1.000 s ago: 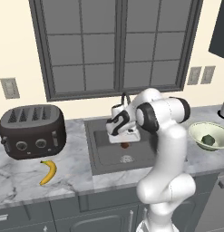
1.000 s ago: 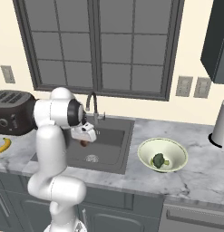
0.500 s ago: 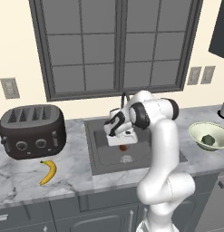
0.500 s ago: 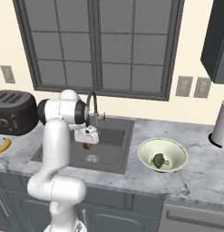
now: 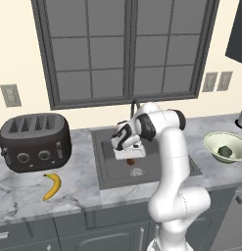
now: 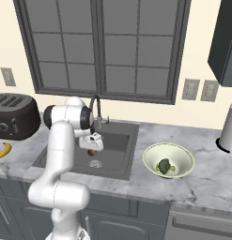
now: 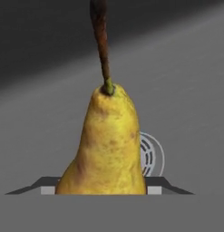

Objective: There is a mixed pile of frozen fruits and vegetables on the counter. Locate all the frozen vegetables and place the items in a bowl on the counter. Take all the frozen fruits and defrost them in a running sink.

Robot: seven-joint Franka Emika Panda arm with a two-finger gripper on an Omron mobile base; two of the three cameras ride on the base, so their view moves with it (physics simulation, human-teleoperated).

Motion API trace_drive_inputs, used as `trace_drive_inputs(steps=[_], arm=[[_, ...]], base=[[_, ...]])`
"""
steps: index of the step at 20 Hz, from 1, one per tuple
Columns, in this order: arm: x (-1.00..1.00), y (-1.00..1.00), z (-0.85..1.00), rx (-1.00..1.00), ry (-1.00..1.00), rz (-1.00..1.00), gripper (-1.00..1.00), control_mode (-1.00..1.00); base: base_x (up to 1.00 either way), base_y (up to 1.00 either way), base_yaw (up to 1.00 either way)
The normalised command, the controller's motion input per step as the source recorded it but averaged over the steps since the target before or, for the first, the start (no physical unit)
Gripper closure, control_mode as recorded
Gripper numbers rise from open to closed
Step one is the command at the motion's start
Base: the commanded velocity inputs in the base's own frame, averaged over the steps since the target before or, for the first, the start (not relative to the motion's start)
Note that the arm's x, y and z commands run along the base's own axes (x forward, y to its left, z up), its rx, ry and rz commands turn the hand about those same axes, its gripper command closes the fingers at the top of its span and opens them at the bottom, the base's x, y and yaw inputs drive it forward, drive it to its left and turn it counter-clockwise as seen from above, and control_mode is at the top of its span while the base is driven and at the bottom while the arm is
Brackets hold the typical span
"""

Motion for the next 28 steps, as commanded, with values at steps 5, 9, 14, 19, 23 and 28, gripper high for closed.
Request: trace_drive_inputs(steps=[5,9,14,19,23,28], arm=[[0.46,0.00,-0.46,0.00,-0.02,0.00,1.00,-1.00],[0.42,0.00,-0.52,0.00,-0.05,0.00,1.00,-1.00],[0.30,0.00,-0.39,0.00,-0.08,0.00,1.00,-1.00],[0.03,0.00,-0.02,0.00,0.00,0.00,-1.00,-1.00],[0.00,0.00,0.00,0.00,0.00,0.00,-1.00,-1.00],[-0.07,0.26,0.26,-0.06,-0.07,0.00,-1.00,-1.00]], base=[[0.00,0.00,0.00],[0.00,0.00,0.00],[0.00,0.00,0.00],[0.00,0.00,0.00],[0.00,0.00,0.00],[0.00,0.00,0.00]])
